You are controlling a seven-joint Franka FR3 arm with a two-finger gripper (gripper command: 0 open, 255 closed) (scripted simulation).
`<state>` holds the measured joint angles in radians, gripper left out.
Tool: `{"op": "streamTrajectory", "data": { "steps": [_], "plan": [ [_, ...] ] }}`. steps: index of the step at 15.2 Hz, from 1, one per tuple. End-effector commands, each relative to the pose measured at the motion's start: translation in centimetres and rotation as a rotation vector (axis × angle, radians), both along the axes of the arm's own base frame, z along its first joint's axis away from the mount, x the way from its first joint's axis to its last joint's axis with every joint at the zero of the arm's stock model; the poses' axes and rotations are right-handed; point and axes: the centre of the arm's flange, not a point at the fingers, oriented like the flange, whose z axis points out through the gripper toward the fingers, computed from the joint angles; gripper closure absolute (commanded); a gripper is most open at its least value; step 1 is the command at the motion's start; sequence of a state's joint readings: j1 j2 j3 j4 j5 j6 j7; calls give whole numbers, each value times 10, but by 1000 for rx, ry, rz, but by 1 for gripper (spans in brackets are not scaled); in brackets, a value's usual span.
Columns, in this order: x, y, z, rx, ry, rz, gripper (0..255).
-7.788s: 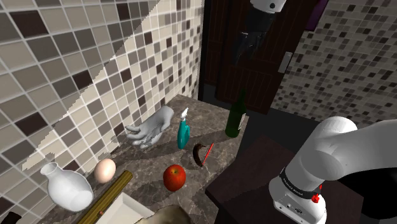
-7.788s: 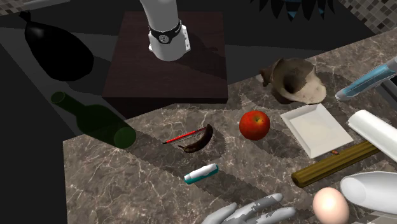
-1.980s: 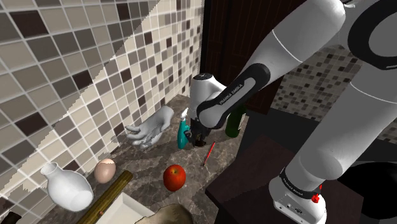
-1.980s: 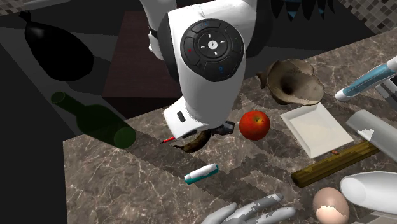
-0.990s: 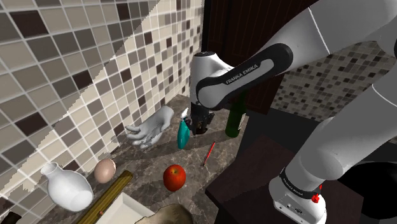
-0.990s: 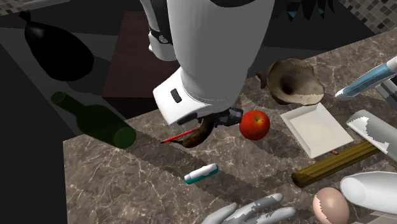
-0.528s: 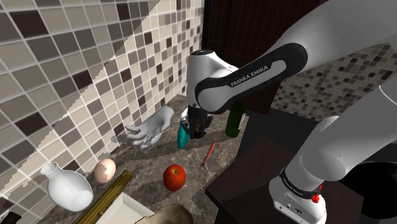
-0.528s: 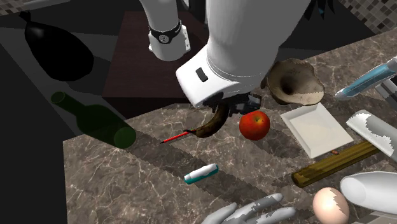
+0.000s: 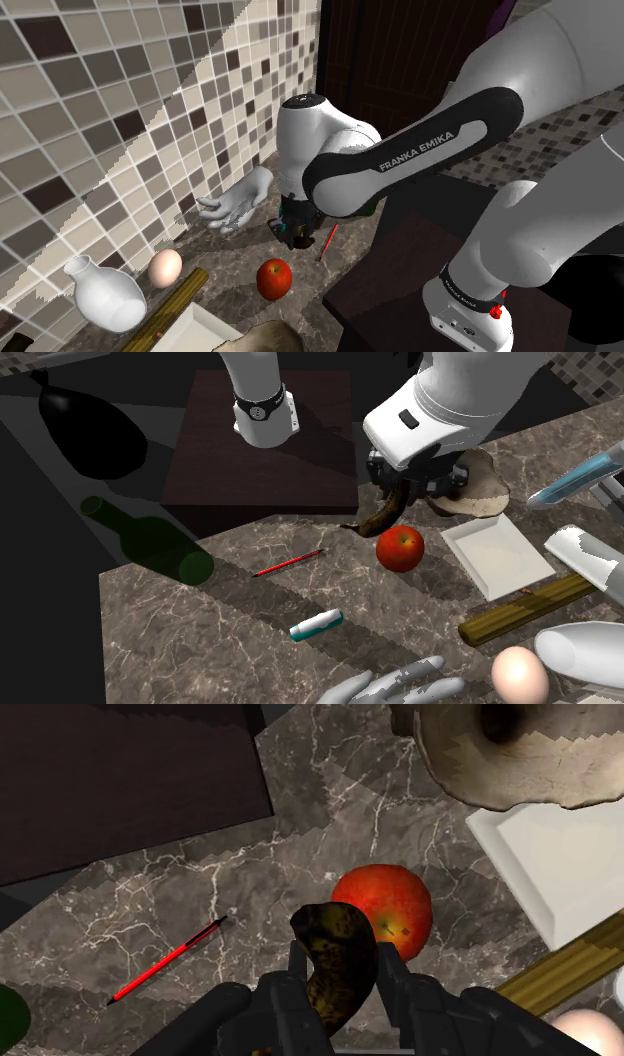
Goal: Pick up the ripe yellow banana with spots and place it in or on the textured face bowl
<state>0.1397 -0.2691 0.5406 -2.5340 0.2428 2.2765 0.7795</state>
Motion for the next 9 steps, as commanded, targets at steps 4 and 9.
{"op": "streamTrajectory", "data": {
  "steps": [4, 9],
  "plan": [
    [-35, 60, -1, 0, 0, -1, 255],
    [-70, 116, -1, 0, 0, -1, 255]
  ]
}}
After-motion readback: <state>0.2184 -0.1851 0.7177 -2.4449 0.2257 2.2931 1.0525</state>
